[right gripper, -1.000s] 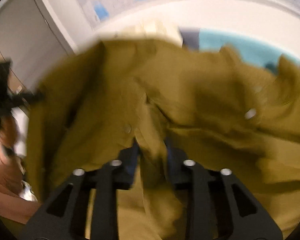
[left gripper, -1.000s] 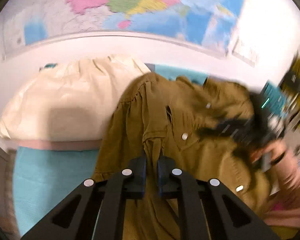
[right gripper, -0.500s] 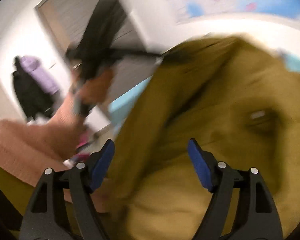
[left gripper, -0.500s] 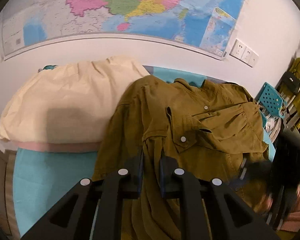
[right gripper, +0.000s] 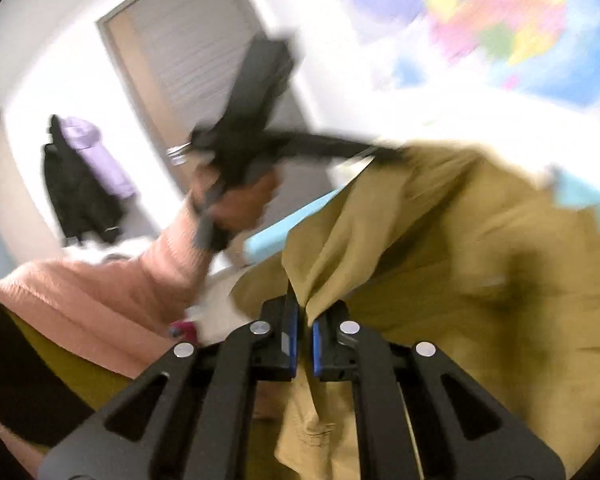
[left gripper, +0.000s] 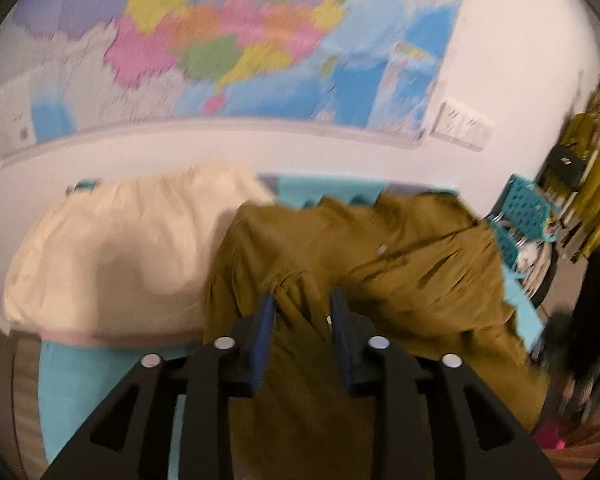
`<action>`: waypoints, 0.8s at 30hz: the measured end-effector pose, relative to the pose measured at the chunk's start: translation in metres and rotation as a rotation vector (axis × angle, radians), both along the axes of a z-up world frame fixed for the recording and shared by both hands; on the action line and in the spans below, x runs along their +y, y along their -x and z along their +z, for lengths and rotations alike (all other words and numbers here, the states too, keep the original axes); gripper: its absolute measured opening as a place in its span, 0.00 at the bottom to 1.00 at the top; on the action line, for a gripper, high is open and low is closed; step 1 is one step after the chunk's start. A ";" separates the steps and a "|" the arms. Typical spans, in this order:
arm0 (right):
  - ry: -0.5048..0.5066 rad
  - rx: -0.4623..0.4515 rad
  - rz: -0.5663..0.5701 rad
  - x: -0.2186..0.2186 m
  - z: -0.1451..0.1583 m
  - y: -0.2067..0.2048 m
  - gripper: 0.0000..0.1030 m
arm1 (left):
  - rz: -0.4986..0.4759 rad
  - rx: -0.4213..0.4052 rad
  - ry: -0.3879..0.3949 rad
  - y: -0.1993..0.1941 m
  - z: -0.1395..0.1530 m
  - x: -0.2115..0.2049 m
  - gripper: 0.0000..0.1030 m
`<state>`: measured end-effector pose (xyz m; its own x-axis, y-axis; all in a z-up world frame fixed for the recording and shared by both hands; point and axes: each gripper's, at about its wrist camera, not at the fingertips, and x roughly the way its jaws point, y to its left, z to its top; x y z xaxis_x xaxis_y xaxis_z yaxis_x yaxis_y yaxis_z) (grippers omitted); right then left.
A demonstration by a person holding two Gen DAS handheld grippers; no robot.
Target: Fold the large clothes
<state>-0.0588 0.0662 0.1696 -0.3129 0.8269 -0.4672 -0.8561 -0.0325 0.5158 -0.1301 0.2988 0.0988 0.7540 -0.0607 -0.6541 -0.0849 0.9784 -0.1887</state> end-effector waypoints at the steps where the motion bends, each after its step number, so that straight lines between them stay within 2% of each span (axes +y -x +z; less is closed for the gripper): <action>1: 0.034 -0.053 -0.053 -0.013 0.011 -0.015 0.05 | -0.015 -0.025 0.001 -0.001 0.005 -0.005 0.28; 4: 0.176 -0.165 -0.201 -0.043 0.026 -0.053 0.05 | -0.027 -0.049 -0.012 -0.010 0.008 -0.018 0.28; 6: 0.259 -0.177 -0.289 -0.061 0.022 -0.078 0.05 | -0.032 -0.035 -0.021 -0.020 0.000 -0.024 0.29; 8: 0.381 -0.218 -0.370 -0.070 0.006 -0.097 0.05 | -0.027 -0.006 -0.049 -0.032 -0.014 -0.030 0.30; 10: 0.447 -0.155 -0.423 -0.078 -0.019 -0.115 0.05 | -0.008 0.049 -0.077 -0.047 -0.034 -0.032 0.31; 12: 0.527 -0.158 -0.471 -0.080 -0.052 -0.127 0.08 | -0.012 0.110 -0.056 -0.061 -0.056 -0.030 0.31; 13: 0.565 -0.132 -0.495 -0.080 -0.072 -0.134 0.17 | -0.006 0.139 -0.064 -0.067 -0.068 -0.030 0.31; 14: 0.588 -0.118 -0.525 -0.081 -0.089 -0.140 0.36 | 0.004 0.164 -0.081 -0.072 -0.078 -0.031 0.31; 15: 0.580 -0.102 -0.568 -0.086 -0.096 -0.144 0.48 | 0.016 0.180 -0.102 -0.075 -0.085 -0.031 0.31; 16: 0.560 -0.079 -0.591 -0.087 -0.099 -0.145 0.65 | 0.027 0.198 -0.121 -0.078 -0.092 -0.031 0.31; 18: 0.473 -0.011 -0.616 -0.104 -0.098 -0.144 0.69 | 0.035 0.227 -0.119 -0.080 -0.103 -0.028 0.31; 20: 0.401 0.013 -0.641 -0.128 -0.096 -0.143 0.80 | 0.040 0.227 -0.128 -0.077 -0.105 -0.026 0.32; 23: 0.334 0.015 -0.651 -0.160 -0.100 -0.130 0.82 | 0.039 0.194 -0.149 -0.065 -0.101 -0.027 0.44; 24: 0.327 0.010 -0.650 -0.165 -0.099 -0.126 0.82 | 0.053 0.185 -0.173 -0.060 -0.100 -0.027 0.52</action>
<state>0.0670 -0.0986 0.0709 0.1884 0.6657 -0.7221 -0.6453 0.6381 0.4200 -0.0699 0.2723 -0.0013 0.6198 0.1006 -0.7783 -0.1541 0.9880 0.0050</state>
